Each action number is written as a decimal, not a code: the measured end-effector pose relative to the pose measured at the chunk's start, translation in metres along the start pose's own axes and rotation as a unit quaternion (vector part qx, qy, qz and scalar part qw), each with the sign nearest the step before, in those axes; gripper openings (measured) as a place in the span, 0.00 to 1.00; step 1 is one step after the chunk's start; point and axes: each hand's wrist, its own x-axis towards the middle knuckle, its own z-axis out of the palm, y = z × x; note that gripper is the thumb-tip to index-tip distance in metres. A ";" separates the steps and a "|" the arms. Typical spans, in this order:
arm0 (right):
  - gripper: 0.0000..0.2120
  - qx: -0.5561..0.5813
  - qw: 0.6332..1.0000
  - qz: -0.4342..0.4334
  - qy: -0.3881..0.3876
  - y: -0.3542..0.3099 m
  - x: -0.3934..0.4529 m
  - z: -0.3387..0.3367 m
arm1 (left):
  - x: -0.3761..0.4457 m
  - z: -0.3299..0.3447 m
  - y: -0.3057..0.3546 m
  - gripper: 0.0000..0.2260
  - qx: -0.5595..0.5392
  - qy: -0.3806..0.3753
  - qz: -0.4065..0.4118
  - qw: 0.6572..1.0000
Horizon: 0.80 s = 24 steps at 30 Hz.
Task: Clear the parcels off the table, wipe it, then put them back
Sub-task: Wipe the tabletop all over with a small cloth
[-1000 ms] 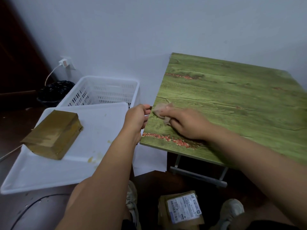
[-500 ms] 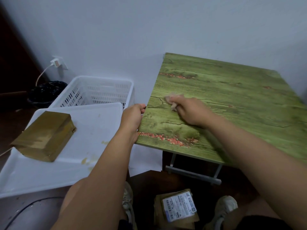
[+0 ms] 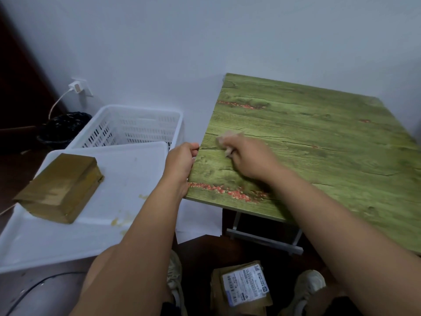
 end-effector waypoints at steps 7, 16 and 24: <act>0.14 -0.002 0.999 0.046 -0.005 0.024 0.006 -0.005 | 0.002 0.000 0.000 0.11 -0.009 0.007 0.005 1.000; 0.16 0.005 0.999 -0.013 -0.038 0.012 -0.018 -0.005 | 0.008 -0.002 -0.002 0.09 0.006 0.004 -0.003 1.000; 0.21 0.018 0.996 -0.068 -0.046 -0.014 -0.019 0.002 | 0.000 -0.001 0.000 0.11 -0.003 0.006 0.003 1.000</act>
